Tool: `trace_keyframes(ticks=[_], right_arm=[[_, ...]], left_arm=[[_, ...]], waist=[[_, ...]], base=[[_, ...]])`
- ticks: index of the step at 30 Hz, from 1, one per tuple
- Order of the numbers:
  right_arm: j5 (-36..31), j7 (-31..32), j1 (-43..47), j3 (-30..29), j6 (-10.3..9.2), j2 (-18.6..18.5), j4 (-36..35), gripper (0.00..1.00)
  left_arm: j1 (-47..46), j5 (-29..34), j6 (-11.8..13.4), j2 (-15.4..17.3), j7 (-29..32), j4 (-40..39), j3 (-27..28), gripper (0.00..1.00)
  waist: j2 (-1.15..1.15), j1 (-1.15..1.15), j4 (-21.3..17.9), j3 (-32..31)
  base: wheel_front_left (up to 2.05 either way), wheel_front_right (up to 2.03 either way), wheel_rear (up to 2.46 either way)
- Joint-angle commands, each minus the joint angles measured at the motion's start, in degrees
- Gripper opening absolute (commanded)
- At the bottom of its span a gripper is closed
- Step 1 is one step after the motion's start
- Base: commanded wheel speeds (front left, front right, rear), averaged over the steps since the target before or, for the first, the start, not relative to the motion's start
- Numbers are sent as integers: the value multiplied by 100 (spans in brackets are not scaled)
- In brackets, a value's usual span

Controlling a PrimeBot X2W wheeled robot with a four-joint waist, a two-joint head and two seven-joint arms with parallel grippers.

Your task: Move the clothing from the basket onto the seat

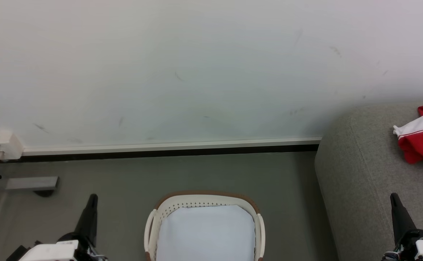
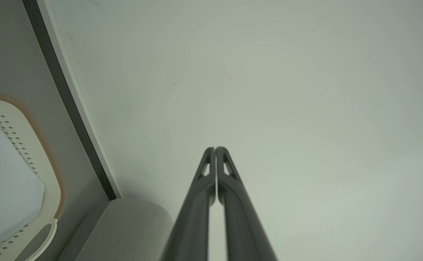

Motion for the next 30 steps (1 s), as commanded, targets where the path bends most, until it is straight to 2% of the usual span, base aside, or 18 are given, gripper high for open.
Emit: trace_keyframes(ticks=[1, 30], right_arm=[[12, 16, -78, -21, -13, -45, -26, 0], [12, 16, -78, -20, -13, -45, -26, 0]], left_arm=[[-47, -82, 6, 42, 25, -21, 11, 0], [-46, -82, 6, 42, 24, -21, 10, 0]], waist=[[0, 0, 0, 0], [0, 0, 0, 0]], base=[[0, 0, 0], [0, 0, 0]])
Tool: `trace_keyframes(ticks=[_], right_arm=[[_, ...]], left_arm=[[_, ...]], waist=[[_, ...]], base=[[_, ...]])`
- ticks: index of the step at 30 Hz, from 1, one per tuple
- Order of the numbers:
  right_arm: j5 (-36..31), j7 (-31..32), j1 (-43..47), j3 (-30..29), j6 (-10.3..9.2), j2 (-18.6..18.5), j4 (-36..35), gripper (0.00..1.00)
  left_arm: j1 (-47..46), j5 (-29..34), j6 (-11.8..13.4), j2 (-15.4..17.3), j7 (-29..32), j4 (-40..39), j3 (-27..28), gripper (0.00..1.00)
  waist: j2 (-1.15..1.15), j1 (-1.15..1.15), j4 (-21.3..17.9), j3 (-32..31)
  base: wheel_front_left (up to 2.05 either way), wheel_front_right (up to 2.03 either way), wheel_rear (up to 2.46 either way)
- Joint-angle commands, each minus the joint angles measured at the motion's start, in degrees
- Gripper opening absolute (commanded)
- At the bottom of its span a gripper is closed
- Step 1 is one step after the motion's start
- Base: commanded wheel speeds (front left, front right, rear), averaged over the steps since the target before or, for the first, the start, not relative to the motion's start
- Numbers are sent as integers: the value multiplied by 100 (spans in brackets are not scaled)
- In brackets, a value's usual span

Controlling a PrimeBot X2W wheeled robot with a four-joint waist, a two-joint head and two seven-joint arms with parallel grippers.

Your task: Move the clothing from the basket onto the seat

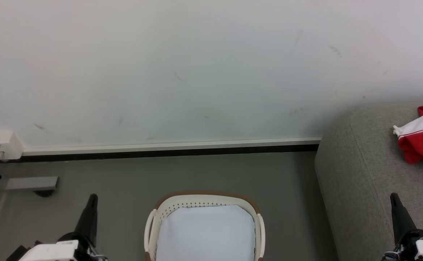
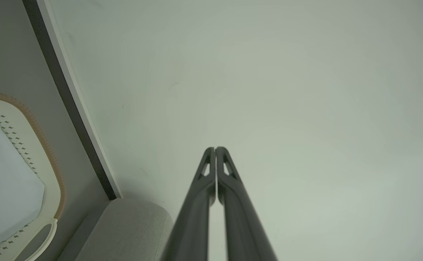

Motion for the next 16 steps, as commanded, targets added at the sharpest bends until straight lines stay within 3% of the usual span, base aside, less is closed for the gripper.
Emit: trace_keyframes(ticks=[1, 16], right_arm=[[12, 16, -77, -20, -12, -45, -26, 0], [13, 16, -77, -20, -12, -45, -26, 0]], left_arm=[[-46, -82, 6, 41, 24, -20, 10, 0], [-46, -81, 6, 41, 24, -21, 10, 0]], waist=[[0, 0, 0, 0], [0, 0, 0, 0]], base=[[0, 0, 0], [0, 0, 0]])
